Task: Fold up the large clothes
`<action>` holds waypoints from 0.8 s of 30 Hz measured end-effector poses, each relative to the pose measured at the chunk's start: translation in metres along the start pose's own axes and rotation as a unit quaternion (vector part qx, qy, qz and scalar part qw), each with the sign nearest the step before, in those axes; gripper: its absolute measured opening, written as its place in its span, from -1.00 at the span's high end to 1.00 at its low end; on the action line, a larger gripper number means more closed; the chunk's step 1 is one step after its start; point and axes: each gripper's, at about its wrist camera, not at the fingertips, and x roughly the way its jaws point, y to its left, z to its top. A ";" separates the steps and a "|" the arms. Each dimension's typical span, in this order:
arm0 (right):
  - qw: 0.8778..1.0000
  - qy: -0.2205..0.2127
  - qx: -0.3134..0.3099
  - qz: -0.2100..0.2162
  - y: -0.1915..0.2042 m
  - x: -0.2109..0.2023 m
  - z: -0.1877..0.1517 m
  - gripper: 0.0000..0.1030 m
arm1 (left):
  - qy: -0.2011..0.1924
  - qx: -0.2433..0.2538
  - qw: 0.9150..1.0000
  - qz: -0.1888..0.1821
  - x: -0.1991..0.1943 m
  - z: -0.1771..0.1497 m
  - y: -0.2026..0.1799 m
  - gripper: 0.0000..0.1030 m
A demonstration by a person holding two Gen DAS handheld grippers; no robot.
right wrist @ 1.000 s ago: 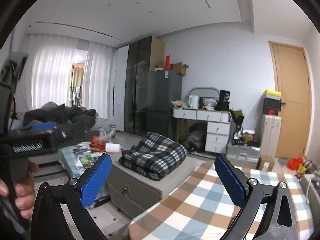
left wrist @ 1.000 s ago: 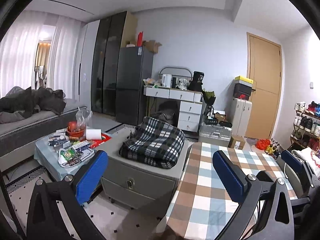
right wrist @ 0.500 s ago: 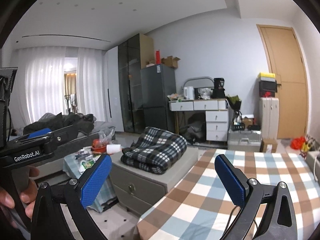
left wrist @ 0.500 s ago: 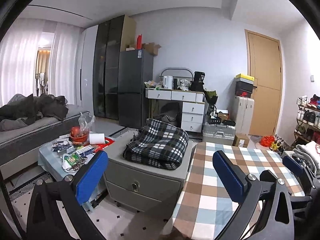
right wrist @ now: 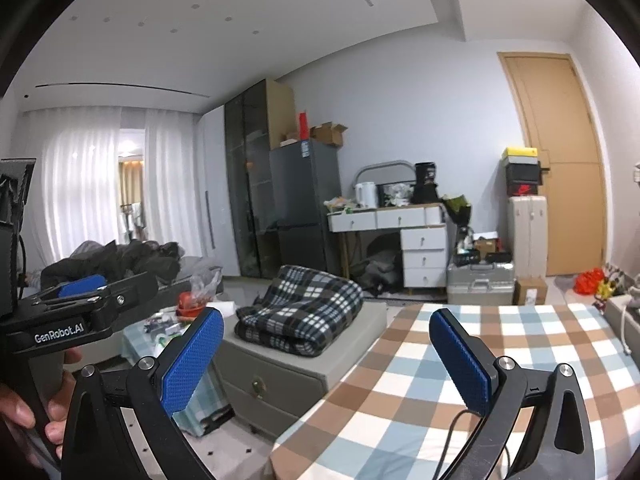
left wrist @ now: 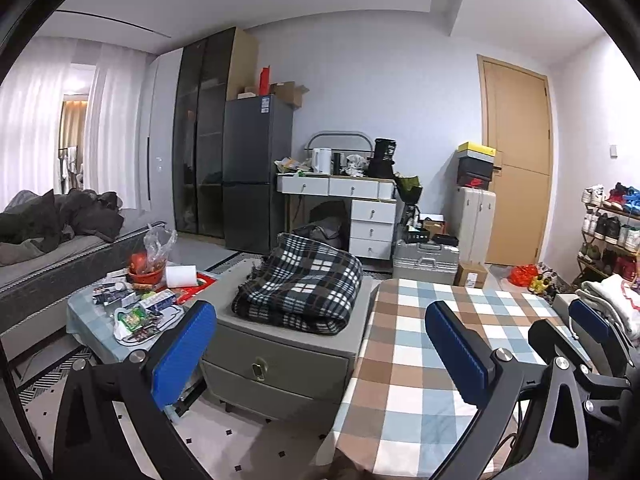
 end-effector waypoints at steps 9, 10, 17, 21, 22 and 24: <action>1.000 -0.015 -0.014 0.000 0.007 -0.007 0.001 -1.00 | -0.002 -0.004 1.000 -0.014 -0.001 0.001 0.001 -0.98; 1.000 -0.014 -0.013 0.001 0.007 -0.007 0.000 -1.00 | -0.003 -0.004 1.000 -0.013 -0.002 0.001 0.001 -0.98; 1.000 -0.011 -0.014 0.001 0.006 -0.006 0.000 -1.00 | 0.000 0.002 1.000 -0.015 0.000 0.002 -0.001 -0.98; 1.000 -0.011 -0.017 0.000 0.008 -0.006 0.000 -1.00 | 0.002 0.002 1.000 -0.017 -0.001 0.001 -0.002 -0.98; 1.000 -0.011 -0.016 0.001 0.008 -0.006 0.000 -1.00 | 0.002 0.003 1.000 -0.016 -0.001 0.001 -0.002 -0.98; 1.000 -0.010 -0.017 0.001 0.008 -0.006 0.000 -1.00 | 0.006 0.003 1.000 -0.015 -0.002 0.000 -0.003 -0.98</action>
